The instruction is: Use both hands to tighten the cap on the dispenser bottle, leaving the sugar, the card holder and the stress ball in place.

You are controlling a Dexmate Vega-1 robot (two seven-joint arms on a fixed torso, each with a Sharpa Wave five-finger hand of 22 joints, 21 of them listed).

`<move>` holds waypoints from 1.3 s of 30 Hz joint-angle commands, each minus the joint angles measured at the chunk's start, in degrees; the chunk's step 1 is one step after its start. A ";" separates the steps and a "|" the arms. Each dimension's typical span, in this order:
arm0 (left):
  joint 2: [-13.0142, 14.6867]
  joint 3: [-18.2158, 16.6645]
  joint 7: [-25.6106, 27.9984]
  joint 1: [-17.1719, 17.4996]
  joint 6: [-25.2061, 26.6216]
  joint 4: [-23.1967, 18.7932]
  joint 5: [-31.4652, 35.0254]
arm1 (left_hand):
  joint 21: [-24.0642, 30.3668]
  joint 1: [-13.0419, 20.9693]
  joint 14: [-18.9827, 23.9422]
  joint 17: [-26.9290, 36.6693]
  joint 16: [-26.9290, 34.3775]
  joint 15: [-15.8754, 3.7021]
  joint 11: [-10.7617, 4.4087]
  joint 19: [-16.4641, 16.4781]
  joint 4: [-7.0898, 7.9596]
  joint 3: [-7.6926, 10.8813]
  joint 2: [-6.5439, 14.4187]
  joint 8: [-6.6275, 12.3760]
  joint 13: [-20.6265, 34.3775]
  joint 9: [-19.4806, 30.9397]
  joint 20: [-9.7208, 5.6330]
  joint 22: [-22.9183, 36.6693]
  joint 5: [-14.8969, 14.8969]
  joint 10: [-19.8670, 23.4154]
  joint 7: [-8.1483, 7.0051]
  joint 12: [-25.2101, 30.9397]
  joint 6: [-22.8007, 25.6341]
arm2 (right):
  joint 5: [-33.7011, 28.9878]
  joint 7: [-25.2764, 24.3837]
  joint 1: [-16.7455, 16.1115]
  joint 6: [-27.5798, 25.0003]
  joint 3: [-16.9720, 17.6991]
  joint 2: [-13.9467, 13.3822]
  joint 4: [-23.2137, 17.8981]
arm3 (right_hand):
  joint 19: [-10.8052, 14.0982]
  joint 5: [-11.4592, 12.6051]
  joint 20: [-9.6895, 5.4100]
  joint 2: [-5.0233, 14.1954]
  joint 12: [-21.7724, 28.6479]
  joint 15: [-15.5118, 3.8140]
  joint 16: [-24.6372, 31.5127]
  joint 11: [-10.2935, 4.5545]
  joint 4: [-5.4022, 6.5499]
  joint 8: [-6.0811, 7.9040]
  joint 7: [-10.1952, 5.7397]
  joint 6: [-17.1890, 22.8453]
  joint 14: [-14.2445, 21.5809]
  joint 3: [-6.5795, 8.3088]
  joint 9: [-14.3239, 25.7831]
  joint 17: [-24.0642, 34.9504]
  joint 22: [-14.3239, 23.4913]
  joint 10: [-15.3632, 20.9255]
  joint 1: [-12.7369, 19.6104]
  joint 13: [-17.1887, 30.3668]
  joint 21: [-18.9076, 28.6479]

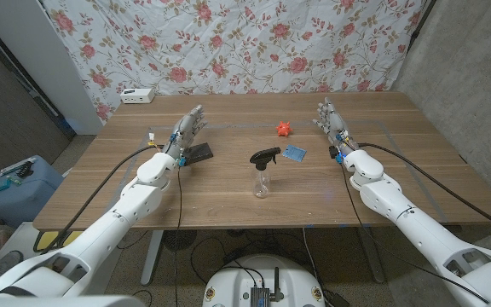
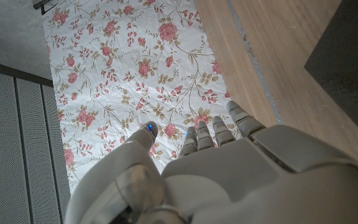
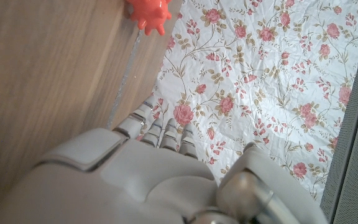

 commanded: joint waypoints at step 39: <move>11.29 -0.92 -0.31 11.48 -1.78 -16.66 7.86 | 0.40 3.72 2.96 0.14 0.21 -3.44 -3.10 2.15 -8.05 -2.59 -7.36 0.40 0.05 0.10 -4.68 -0.07 0.92 3.12 -2.70 0.28 2.95 | -2.69 -7.37 -3.81 0.42 0.55 0.85 -4.95 | 0.38 0.75 -2.31 0.30 0.08 -0.87 0.42 -0.27 -0.63 0.45 -0.07 0.21 0.26 0.43 0.16 -0.40 0.22 0.79 0.77 0.09 0.29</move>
